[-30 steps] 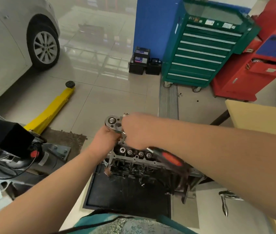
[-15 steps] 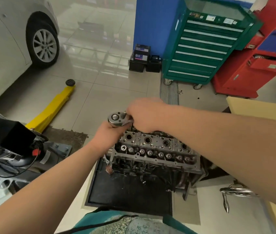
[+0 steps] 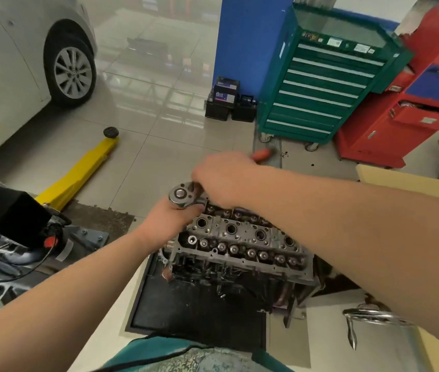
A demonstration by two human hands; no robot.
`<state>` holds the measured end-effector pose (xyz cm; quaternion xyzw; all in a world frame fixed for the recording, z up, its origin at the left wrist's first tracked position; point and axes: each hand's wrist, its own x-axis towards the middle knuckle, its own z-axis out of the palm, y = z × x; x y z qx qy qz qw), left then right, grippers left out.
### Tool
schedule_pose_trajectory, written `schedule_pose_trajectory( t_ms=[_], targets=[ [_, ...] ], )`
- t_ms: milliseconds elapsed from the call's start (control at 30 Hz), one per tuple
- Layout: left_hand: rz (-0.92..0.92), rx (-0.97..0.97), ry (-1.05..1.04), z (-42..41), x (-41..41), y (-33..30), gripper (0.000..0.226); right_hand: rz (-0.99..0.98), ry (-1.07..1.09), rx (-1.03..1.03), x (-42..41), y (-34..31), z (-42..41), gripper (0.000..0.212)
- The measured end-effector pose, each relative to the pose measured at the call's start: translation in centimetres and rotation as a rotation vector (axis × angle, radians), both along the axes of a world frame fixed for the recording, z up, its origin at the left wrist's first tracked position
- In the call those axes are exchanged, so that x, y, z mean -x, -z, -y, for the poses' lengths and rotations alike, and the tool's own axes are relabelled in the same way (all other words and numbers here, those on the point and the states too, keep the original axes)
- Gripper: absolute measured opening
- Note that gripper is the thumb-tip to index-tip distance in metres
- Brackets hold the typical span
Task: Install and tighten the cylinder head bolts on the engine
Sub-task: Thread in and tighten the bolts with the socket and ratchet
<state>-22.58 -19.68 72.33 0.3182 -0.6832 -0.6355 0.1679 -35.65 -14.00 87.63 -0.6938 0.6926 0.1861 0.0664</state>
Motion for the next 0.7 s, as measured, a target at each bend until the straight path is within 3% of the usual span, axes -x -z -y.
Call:
schedule_pose_trajectory(
  t_ms=[67, 133, 200, 267, 333, 400, 433, 533, 633, 700],
  targets=[
    [0.015, 0.024, 0.059, 0.5, 0.2, -0.5, 0.009, -0.067, -0.013, 0.037, 0.1, -0.2, 0.4, 0.004],
    [-0.011, 0.042, 0.093, 0.7, 0.1, -0.7, 0.017, -0.050, 0.044, -0.093, -0.6, 0.5, -0.4, 0.014],
    [-0.007, 0.032, 0.080, 0.8, -0.1, -0.5, 0.017, 0.169, 0.165, -0.255, -0.9, 1.2, -1.5, 0.015],
    [-0.017, 0.005, 0.038, 0.5, -0.2, -0.2, 0.016, 0.345, 0.238, -0.271, -0.5, 1.1, -2.3, 0.011],
    [-0.022, -0.039, -0.034, -0.1, 0.2, -0.1, 0.018, 0.159, 0.086, -0.154, 0.6, 0.7, -1.3, 0.015],
    [0.017, -0.031, -0.033, -0.4, 0.7, 0.0, 0.005, -0.007, -0.046, -0.011, 1.3, 0.2, -0.1, 0.015],
    [0.055, 0.005, -0.003, -0.5, 0.7, 0.1, 0.014, -0.046, -0.086, 0.049, 1.3, 0.1, 0.3, 0.014],
    [0.041, 0.017, 0.060, 0.1, 0.5, 0.0, 0.021, -0.092, -0.041, 0.096, 0.4, 0.5, -0.3, 0.022],
    [-0.056, -0.015, 0.069, 0.4, 0.6, -0.8, 0.026, 0.149, 0.155, -0.123, -0.7, 2.2, -2.5, 0.025],
    [-0.088, -0.033, 0.039, -0.2, 0.7, -1.1, 0.032, 0.232, 0.156, -0.217, -0.8, 2.3, -3.0, 0.021]
  ],
)
